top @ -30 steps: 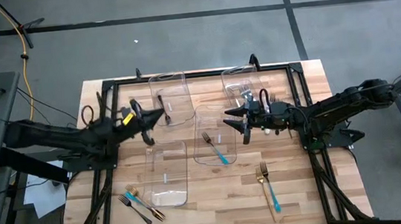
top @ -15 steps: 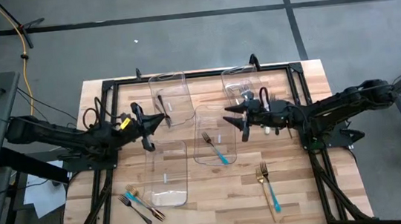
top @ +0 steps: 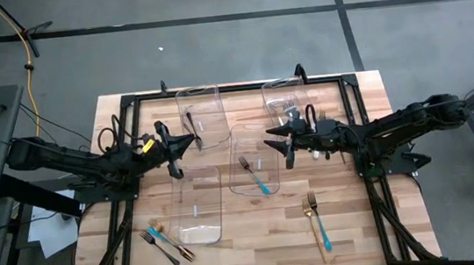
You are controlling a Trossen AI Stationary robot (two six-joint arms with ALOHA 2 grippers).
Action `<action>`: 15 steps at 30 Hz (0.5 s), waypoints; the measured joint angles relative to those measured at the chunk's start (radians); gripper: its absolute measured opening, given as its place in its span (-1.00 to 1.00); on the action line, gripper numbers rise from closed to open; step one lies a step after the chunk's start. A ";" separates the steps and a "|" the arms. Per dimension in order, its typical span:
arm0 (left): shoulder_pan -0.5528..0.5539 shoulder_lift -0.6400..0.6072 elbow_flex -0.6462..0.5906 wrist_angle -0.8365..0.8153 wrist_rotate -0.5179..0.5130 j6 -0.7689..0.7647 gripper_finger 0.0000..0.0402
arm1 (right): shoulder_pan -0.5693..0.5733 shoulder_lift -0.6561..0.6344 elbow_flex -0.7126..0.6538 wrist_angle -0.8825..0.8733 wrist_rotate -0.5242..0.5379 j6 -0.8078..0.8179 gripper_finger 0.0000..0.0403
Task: Sort silverware by color (type)
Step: Put the black fork into the top left transparent bin
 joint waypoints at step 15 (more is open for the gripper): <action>0.103 0.146 0.360 -0.566 -0.252 -0.211 -1.00 | 0.000 0.000 0.000 0.010 0.007 0.001 -0.15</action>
